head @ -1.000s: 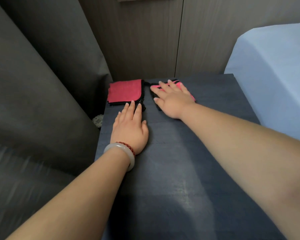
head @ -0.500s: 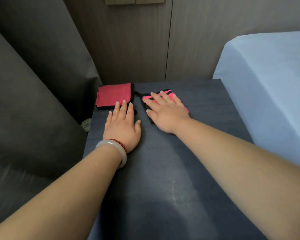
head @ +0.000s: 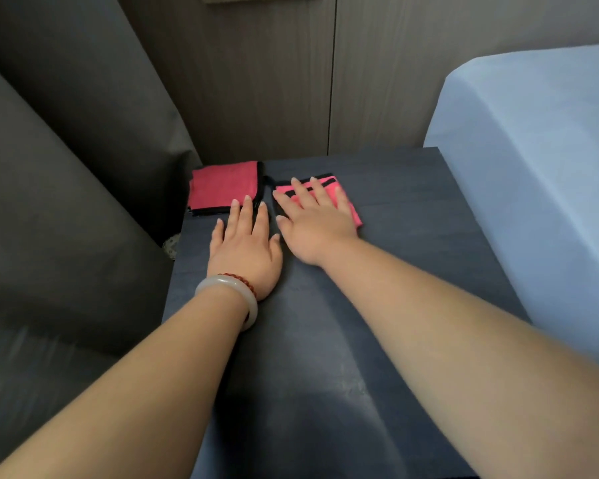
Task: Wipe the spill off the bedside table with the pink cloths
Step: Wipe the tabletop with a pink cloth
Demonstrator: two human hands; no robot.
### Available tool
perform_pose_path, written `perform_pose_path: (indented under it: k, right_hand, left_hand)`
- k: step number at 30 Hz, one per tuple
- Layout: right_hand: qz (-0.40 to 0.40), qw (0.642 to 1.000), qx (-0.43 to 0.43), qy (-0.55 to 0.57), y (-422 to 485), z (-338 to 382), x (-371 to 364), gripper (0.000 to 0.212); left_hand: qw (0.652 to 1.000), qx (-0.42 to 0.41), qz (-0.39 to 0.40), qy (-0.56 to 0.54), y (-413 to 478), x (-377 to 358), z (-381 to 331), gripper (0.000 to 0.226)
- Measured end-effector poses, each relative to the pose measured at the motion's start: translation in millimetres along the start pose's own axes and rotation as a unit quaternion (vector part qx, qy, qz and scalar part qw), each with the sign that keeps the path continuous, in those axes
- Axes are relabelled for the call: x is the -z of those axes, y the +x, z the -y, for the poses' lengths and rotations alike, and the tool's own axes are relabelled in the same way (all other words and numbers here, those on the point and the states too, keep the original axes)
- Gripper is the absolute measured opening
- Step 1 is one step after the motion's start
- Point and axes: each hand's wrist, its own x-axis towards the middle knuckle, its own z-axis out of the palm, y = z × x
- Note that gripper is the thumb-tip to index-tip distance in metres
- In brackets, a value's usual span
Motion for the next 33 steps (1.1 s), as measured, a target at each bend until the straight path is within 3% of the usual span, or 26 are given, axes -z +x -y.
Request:
perform_pose_path:
  k: [3,7,10,12,15,18,20,25,29,31,33]
  right_hand:
    - [0.001,1.000,-0.022,-0.006,2,-44,9,0.054]
    - [0.005,0.981,-0.196,-0.002,-6,-132,25,0.056]
    - [0.011,0.970,-0.242,0.006,-6,-119,24,0.056]
    - [0.008,0.979,-0.202,0.007,-3,-79,16,0.056]
    - [-0.009,0.998,-0.069,0.000,-9,-14,1,0.055]
    - [0.007,1.000,-0.019,0.003,-16,-8,2,0.054]
    - [0.008,0.999,-0.038,0.005,-21,-32,6,0.054]
    - [-0.007,0.984,-0.175,0.015,-41,-106,14,0.055]
    - [0.005,0.965,-0.261,0.019,-49,-108,16,0.056]
    - [0.008,0.976,-0.216,0.027,-47,-81,13,0.056]
    - [0.000,0.995,-0.097,0.012,-53,-44,5,0.055]
  left_hand:
    - [1.000,-0.001,-0.001,0.000,-1,0,1,0.060]
    - [1.000,0.006,-0.004,0.003,-1,0,-2,0.059]
    - [1.000,0.007,0.010,0.004,0,1,-3,0.060]
    - [1.000,0.000,0.018,0.006,1,2,-3,0.060]
    - [1.000,-0.002,0.015,-0.001,1,2,-2,0.060]
    - [1.000,0.007,0.002,-0.009,-2,2,-6,0.059]
    - [1.000,0.013,-0.011,-0.003,-4,4,-9,0.058]
    - [0.999,0.023,0.016,-0.028,-9,10,-24,0.063]
    - [1.000,0.018,0.017,-0.006,-21,0,-34,0.064]
    - [1.000,0.020,0.002,-0.001,-21,-3,-34,0.064]
    - [1.000,0.021,0.001,-0.003,-21,-3,-33,0.063]
